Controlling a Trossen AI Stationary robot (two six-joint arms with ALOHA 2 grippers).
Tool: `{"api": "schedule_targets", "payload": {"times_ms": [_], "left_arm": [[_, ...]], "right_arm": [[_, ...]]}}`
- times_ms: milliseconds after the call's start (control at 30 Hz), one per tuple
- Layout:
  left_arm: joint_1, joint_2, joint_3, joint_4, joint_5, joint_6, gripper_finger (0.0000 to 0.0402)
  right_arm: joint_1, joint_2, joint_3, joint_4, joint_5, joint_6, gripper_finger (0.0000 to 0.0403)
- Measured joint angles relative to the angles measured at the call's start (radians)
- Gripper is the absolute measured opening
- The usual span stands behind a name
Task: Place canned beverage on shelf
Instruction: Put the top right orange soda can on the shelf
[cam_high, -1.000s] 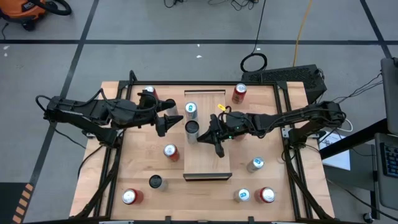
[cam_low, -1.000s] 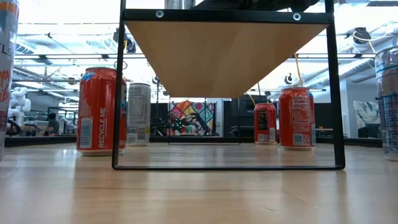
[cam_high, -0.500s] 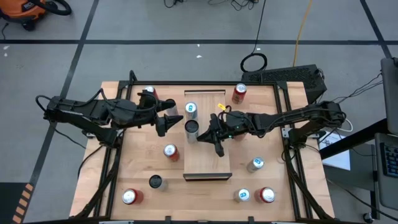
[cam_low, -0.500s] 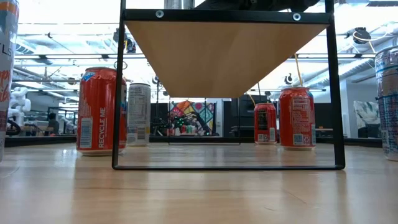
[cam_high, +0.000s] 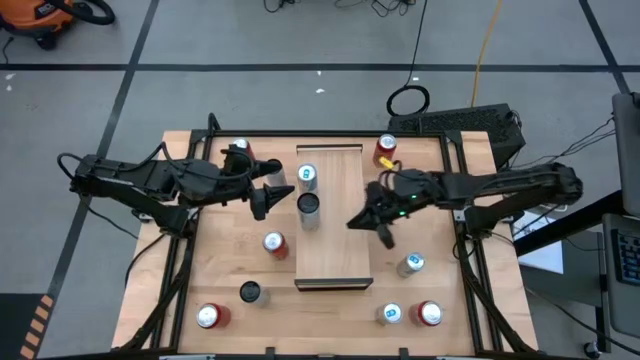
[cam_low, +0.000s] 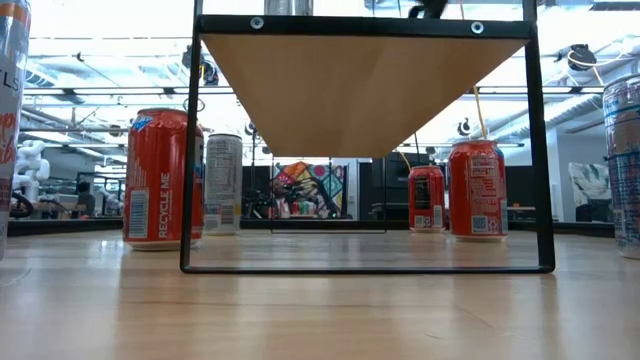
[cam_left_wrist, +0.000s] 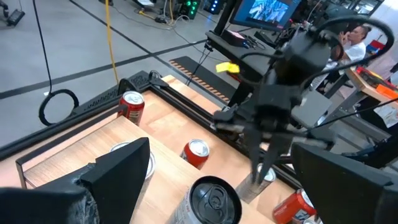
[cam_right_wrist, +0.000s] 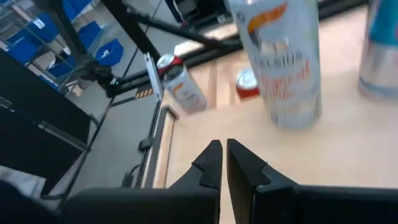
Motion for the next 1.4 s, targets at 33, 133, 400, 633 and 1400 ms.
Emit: {"api": "schedule_targets", "payload": {"times_ms": [33,133,400,633,1400], "left_arm": [[0.000,0.000,0.000,0.000,-0.001,0.010,0.0393],[0.000,0.000,0.000,-0.001,-0.002,0.017,0.0393],[0.000,0.000,0.000,-0.003,-0.003,0.017,0.0393],[0.000,0.000,0.000,-0.004,-0.003,0.017,0.0393],[0.000,0.000,0.000,-0.079,-0.003,-0.073,0.0393]], "right_arm": [[0.005,-0.024,0.000,-0.039,0.000,0.011,0.0001],[0.023,-0.091,0.000,-0.157,0.004,0.056,0.0001],[0.079,-0.213,0.000,-0.382,0.099,0.187,0.0000],[0.094,-0.281,0.000,-0.458,0.117,0.266,0.0000],[0.091,-0.300,0.000,-0.739,0.319,0.394,0.0000]]}}
